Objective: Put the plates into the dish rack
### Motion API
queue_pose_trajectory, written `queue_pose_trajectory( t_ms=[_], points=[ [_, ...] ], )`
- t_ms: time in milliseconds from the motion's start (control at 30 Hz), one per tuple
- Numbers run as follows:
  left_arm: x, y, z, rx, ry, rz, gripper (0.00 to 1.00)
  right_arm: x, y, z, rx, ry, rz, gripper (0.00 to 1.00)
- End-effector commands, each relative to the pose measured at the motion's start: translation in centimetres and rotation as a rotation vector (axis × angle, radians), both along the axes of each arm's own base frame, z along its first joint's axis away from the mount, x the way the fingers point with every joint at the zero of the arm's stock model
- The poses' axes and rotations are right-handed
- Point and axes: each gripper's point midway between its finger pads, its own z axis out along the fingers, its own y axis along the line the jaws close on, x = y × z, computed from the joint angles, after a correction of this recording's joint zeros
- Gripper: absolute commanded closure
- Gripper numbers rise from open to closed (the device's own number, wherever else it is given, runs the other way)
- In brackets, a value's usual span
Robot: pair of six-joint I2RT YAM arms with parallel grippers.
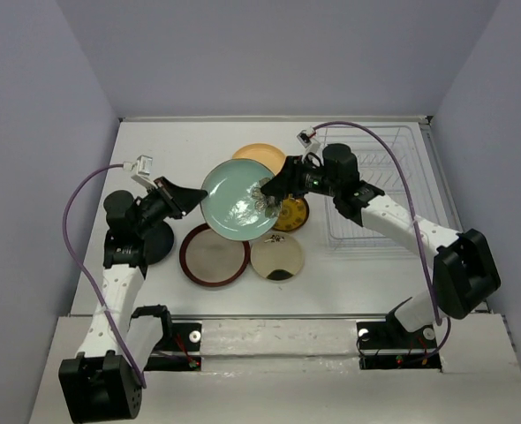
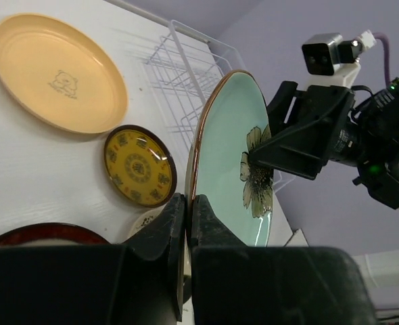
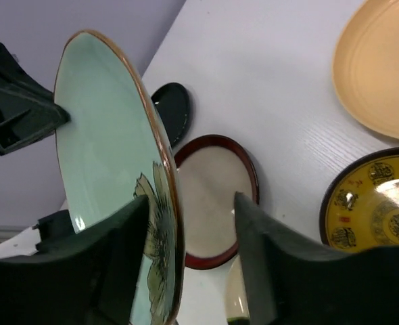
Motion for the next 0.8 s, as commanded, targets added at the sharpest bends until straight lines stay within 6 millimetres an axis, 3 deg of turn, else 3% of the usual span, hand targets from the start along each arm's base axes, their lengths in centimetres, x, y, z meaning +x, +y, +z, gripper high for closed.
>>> queue_pose_trajectory(
  t_ms=[0, 133, 200, 233, 267, 367, 400, 433, 467, 500, 533, 567, 600, 667, 767],
  points=[
    [-2.1, -2.0, 5.1, -0.04, -0.189, -0.12, 0.94, -3.0, 0.6, 2.2, 0.079, -0.006, 0.126, 0.54],
    [-2.6, -2.6, 4.6, -0.023, -0.204, -0.142, 0.94, -5.3, 0.9, 4.2, 0.16, -0.023, 0.232, 0.63],
    [-2.7, -2.6, 4.5, -0.018, -0.208, -0.147, 0.94, -6.4, 1.0, 4.7, 0.178, -0.009, 0.284, 0.82],
    [-3.4, -3.7, 4.4, -0.013, -0.213, -0.195, 0.94, -7.0, 0.8, 5.1, 0.185, -0.009, 0.3, 0.93],
    [-3.6, -3.9, 4.2, -0.008, -0.217, -0.207, 0.94, -7.3, 0.6, 5.3, 0.191, -0.005, 0.301, 0.93],
    [-4.6, -4.8, 3.8, 0.005, -0.229, -0.257, 0.71, -5.8, -2.1, 7.0, 0.216, -0.028, 0.197, 0.93],
    [-4.9, -4.9, 3.6, 0.013, -0.228, -0.266, 0.51, -5.1, -3.2, 7.4, 0.224, -0.029, 0.157, 0.93],
    [-5.1, -5.3, 3.6, 0.021, -0.232, -0.273, 0.41, -4.6, -4.8, 8.6, 0.239, -0.053, 0.112, 0.93],
    [-5.4, -5.3, 3.0, 0.053, -0.229, -0.273, 0.16, -2.5, -7.5, 9.0, 0.241, -0.047, 0.013, 0.93],
    [-5.3, -5.5, 3.0, 0.069, -0.249, -0.272, 0.01, -1.8, -9.0, 9.5, 0.24, -0.055, -0.039, 0.93],
    [-5.9, -6.0, 2.4, 0.083, -0.23, -0.284, 0.01, 0.0, -11.8, 11.3, 0.228, -0.127, -0.148, 0.93],
    [-6.1, -6.2, 1.9, 0.103, -0.224, -0.292, 0.01, 0.6, -12.2, 11.5, 0.205, -0.134, -0.184, 0.93],
    [-6.5, -6.3, 1.0, 0.145, -0.22, -0.302, 0.01, 1.7, -14.9, 11.4, 0.165, -0.119, -0.287, 0.93],
    [-6.6, -6.4, 0.0, 0.19, -0.211, -0.286, 0.01, 3.5, -18.1, 12.1, 0.087, -0.152, -0.446, 0.93],
    [-7.6, -6.8, 0.5, 0.247, -0.25, -0.292, 0.01, 7.2, -26.9, 13.2, -0.097, -0.233, -0.872, 0.93]
  ],
)
